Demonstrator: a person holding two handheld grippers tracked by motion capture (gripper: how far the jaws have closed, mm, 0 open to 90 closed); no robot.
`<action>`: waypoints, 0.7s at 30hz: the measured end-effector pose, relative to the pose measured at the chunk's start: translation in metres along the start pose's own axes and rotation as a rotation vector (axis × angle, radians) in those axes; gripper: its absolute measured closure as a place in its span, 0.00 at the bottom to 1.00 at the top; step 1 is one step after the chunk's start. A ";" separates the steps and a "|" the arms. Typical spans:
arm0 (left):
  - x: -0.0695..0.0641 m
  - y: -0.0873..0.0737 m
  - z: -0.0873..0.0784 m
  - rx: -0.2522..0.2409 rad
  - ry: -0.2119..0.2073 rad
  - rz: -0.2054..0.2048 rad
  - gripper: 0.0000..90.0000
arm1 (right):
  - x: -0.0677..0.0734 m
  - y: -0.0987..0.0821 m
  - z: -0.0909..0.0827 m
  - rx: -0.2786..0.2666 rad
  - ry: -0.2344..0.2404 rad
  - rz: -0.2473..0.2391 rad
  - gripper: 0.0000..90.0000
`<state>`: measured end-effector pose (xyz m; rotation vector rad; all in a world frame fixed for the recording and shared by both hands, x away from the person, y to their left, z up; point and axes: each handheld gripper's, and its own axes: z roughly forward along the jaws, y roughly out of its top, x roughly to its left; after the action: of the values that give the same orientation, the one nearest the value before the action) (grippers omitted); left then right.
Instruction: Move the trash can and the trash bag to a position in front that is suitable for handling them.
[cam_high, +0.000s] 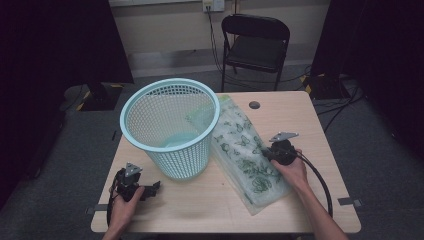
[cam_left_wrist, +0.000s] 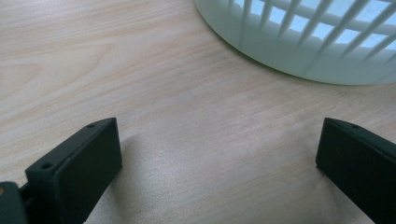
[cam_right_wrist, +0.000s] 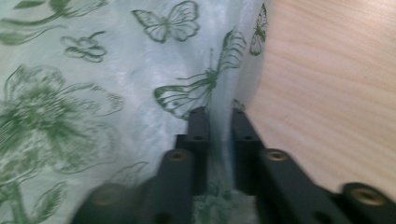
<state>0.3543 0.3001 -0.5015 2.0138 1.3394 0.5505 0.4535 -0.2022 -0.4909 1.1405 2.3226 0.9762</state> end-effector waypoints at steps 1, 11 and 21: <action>0.000 0.000 0.000 0.000 0.000 0.000 0.00 | 0.006 -0.006 -0.005 -0.006 -0.012 0.013 1.00; -0.002 0.000 0.000 -0.001 0.010 -0.009 0.00 | -0.004 -0.049 -0.045 -0.045 -0.226 0.189 1.00; -0.002 0.000 0.000 -0.001 0.008 -0.009 0.00 | -0.013 -0.064 -0.073 -0.063 -0.386 0.305 0.59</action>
<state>0.3537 0.2987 -0.5014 2.0060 1.3517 0.5553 0.3839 -0.2713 -0.4866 1.5342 1.8384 0.8306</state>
